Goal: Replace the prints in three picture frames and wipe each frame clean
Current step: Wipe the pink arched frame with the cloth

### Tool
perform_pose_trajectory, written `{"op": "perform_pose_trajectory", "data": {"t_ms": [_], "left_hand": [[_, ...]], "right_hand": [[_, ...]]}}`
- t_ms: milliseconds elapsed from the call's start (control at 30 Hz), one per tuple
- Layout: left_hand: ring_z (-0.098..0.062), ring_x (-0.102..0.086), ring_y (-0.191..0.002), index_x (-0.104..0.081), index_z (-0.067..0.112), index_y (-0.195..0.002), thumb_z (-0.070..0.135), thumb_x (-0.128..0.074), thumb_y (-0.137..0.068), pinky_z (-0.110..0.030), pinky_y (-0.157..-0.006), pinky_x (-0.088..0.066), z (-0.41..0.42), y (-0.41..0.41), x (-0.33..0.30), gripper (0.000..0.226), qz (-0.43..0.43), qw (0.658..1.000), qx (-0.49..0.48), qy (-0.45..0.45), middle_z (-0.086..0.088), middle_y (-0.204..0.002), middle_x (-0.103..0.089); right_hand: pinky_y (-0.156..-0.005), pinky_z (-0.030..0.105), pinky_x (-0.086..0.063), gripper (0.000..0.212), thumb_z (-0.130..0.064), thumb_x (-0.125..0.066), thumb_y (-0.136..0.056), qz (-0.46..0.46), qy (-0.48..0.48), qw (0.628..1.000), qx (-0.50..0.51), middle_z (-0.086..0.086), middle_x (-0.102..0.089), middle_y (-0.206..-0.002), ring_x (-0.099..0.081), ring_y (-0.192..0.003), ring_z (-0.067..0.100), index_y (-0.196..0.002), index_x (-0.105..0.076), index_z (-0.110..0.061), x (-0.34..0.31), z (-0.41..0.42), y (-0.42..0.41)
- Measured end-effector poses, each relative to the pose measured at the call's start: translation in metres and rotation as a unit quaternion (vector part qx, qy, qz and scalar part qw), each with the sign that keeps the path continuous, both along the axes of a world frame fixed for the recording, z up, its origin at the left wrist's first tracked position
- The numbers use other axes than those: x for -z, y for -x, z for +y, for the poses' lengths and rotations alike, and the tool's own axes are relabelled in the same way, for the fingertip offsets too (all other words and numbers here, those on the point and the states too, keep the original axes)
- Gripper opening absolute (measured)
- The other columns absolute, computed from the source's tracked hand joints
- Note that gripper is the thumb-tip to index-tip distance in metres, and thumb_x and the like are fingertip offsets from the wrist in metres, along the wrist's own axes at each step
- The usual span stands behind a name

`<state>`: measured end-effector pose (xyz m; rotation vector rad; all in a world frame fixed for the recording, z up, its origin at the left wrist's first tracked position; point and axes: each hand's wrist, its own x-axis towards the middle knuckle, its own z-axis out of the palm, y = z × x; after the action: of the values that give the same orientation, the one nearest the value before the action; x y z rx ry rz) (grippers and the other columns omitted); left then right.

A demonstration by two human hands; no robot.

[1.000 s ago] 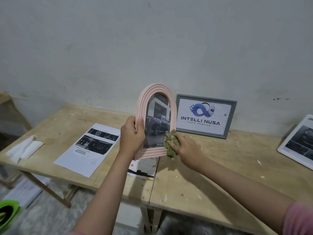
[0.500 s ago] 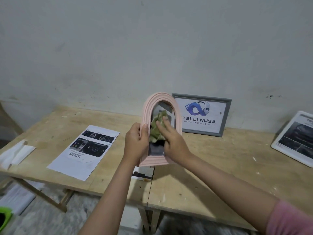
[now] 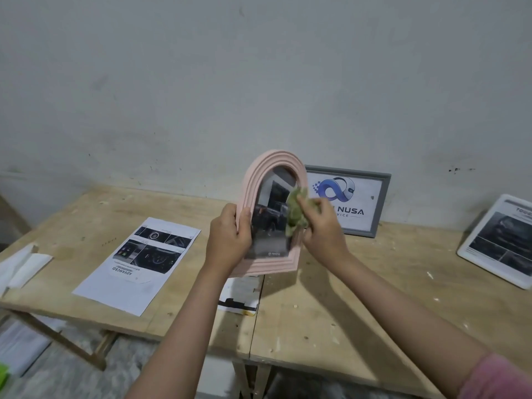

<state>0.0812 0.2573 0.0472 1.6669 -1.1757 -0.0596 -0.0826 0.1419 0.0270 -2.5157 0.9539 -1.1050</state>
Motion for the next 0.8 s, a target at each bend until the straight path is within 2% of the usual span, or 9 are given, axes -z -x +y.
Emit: {"op": "perform_pose_trajectory", "data": {"t_ms": [100,200,267,333,400,500,600,700,800], "left_hand": [[-0.013,-0.033,-0.05,-0.044,0.001,-0.074,0.026,-0.045,-0.098,-0.027,-0.047,-0.026,-0.001,0.006,0.008,0.034,0.02,0.999,0.017,-0.023,-0.004,-0.058,-0.041],[-0.009,-0.028,-0.05,-0.038,0.004,-0.068,0.026,-0.045,-0.098,-0.022,-0.047,-0.024,-0.005,0.016,0.012,0.037,0.079,0.997,0.011,-0.002,-0.001,-0.058,-0.034],[-0.008,-0.024,-0.049,-0.035,0.009,-0.066,0.024,-0.045,-0.098,-0.021,-0.047,-0.023,-0.007,0.016,0.011,0.037,0.107,0.994,-0.015,0.02,0.002,-0.056,-0.03],[-0.007,-0.025,-0.048,-0.034,0.01,-0.066,0.022,-0.045,-0.098,-0.021,-0.046,-0.024,-0.009,0.012,0.009,0.036,0.116,0.992,-0.041,0.036,0.003,-0.056,-0.029],[-0.008,-0.029,-0.047,-0.036,0.009,-0.067,0.022,-0.045,-0.098,-0.021,-0.046,-0.025,-0.009,0.008,0.008,0.035,0.112,0.991,-0.056,0.048,0.003,-0.055,-0.03],[-0.009,-0.029,-0.047,-0.036,0.009,-0.068,0.023,-0.044,-0.099,-0.021,-0.046,-0.025,-0.011,0.006,0.009,0.034,0.112,0.987,-0.086,0.071,0.004,-0.054,-0.032],[-0.008,-0.032,-0.046,-0.037,0.01,-0.069,0.027,-0.042,-0.095,-0.02,-0.045,-0.026,-0.013,0.007,0.011,0.032,0.105,0.984,-0.111,0.096,0.006,-0.053,-0.035],[-0.009,-0.034,-0.047,-0.038,0.008,-0.072,0.028,-0.04,-0.094,-0.019,-0.044,-0.026,-0.014,0.005,0.019,0.03,0.087,0.984,-0.128,0.09,0.005,-0.054,-0.037],[-0.013,-0.036,-0.049,-0.039,0.007,-0.074,0.03,-0.039,-0.095,-0.02,-0.045,-0.025,-0.014,-0.004,0.028,0.031,0.118,0.975,-0.168,0.082,0.001,-0.057,-0.039]], "right_hand": [[-0.086,0.04,-0.048,0.071,0.014,-0.044,-0.069,-0.059,0.03,0.997,0.046,0.025,-0.049,-0.126,-0.048,-0.111,0.039,-0.137,-0.046,-0.006,-0.024,-0.025,-0.01],[-0.101,0.044,-0.042,0.091,0.024,-0.051,-0.062,0.08,0.026,0.996,0.015,0.023,-0.021,-0.153,-0.026,-0.138,0.041,-0.145,-0.03,-0.007,-0.021,-0.036,-0.018],[-0.097,0.044,-0.045,0.097,0.024,-0.051,-0.064,0.167,0.019,0.986,-0.001,0.019,-0.005,-0.157,-0.015,-0.143,0.036,-0.149,-0.019,-0.009,-0.006,-0.042,-0.016],[-0.086,0.038,-0.048,0.096,0.021,-0.049,-0.07,0.214,-0.02,0.976,0.019,0.015,0.001,-0.158,-0.028,-0.139,0.035,-0.151,-0.011,-0.015,0.01,-0.039,-0.011],[-0.082,0.037,-0.049,0.092,0.015,-0.052,-0.077,0.245,-0.041,0.968,0.021,0.016,-0.003,-0.158,-0.043,-0.127,0.036,-0.151,-0.01,-0.02,0.024,-0.027,-0.008],[-0.094,0.035,-0.046,0.086,0.009,-0.054,-0.079,0.244,-0.098,0.965,0.002,0.017,-0.018,-0.155,-0.044,-0.128,0.033,-0.15,-0.015,-0.019,0.045,-0.002,-0.014],[-0.095,0.027,-0.042,0.075,0.004,-0.056,-0.079,0.127,-0.244,0.961,-0.008,0.012,-0.045,-0.142,-0.05,-0.123,0.031,-0.147,-0.03,-0.016,0.048,0.026,-0.023],[-0.088,0.019,-0.041,0.065,0.009,-0.041,-0.077,0.038,-0.357,0.932,-0.039,0.008,-0.059,-0.126,-0.056,-0.114,0.03,-0.137,-0.049,-0.015,0.034,0.043,-0.028],[-0.077,0.02,-0.051,0.052,0.015,-0.041,-0.077,-0.039,-0.45,0.884,-0.116,0.002,-0.069,-0.094,-0.065,-0.089,0.016,-0.103,-0.07,-0.02,0.019,0.047,-0.03]]}}
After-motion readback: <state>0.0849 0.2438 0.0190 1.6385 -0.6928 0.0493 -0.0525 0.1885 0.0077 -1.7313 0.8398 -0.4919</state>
